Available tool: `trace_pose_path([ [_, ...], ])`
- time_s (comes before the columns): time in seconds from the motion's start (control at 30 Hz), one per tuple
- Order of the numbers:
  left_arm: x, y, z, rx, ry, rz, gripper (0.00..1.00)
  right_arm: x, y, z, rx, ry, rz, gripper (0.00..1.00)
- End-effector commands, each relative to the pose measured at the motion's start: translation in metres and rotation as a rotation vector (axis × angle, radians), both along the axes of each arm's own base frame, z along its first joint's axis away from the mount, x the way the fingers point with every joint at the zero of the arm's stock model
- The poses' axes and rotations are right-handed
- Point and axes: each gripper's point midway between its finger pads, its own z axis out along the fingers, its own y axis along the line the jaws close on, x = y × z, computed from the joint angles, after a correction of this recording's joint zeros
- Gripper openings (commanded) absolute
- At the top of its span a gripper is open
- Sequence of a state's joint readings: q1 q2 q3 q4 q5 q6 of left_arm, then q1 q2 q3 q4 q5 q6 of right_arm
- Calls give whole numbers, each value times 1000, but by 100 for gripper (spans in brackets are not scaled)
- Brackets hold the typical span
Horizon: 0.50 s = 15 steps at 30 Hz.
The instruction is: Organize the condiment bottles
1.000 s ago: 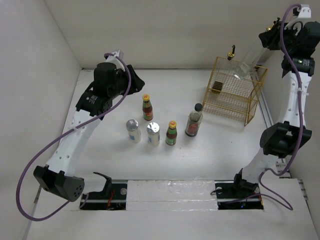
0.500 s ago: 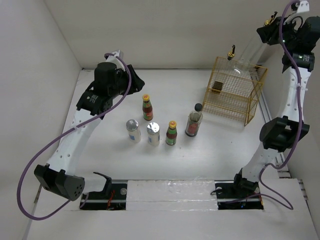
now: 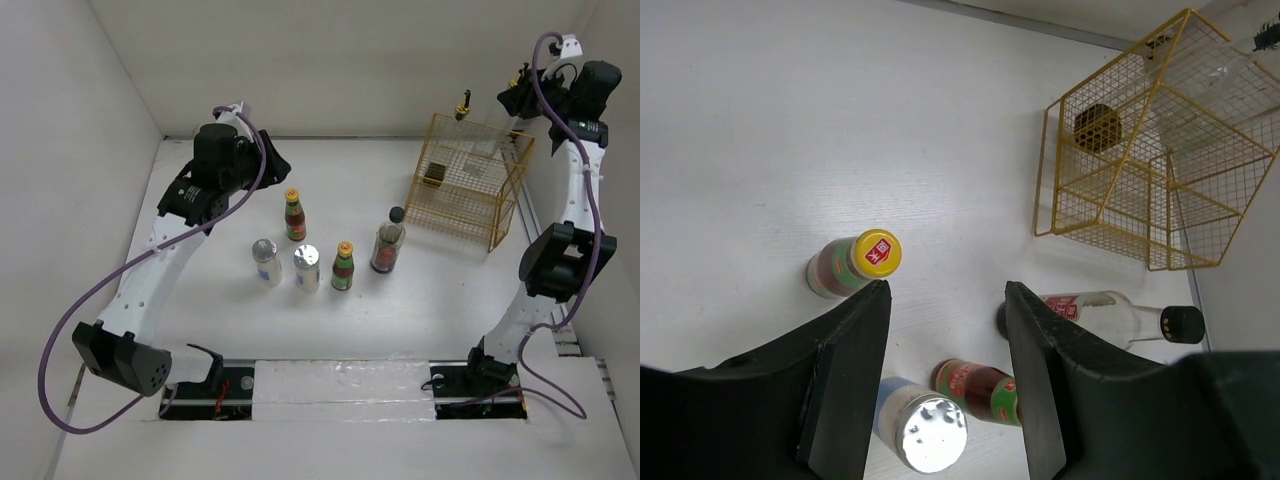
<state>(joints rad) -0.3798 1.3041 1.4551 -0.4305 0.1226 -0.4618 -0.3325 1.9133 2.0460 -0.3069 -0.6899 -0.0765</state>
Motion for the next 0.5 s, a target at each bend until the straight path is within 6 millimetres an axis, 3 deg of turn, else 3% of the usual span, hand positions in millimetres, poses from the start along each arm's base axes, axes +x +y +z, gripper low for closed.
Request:
trace_pose_path([
  [0.0,4,-2,17,-23,-50,4,46,-9,2,29,-47,-97,0,0],
  [0.2,5,-6,9,-33,-34,-10,46,-1,20,-16,-42,-18,36,0],
  [0.33,5,-6,1,-26,-17,-10,46,-1,17,-26,-44,11,19,0],
  [0.47,1,-7,-5,-32,0,-14,46,-3,33,-48,-40,55,49,0],
])
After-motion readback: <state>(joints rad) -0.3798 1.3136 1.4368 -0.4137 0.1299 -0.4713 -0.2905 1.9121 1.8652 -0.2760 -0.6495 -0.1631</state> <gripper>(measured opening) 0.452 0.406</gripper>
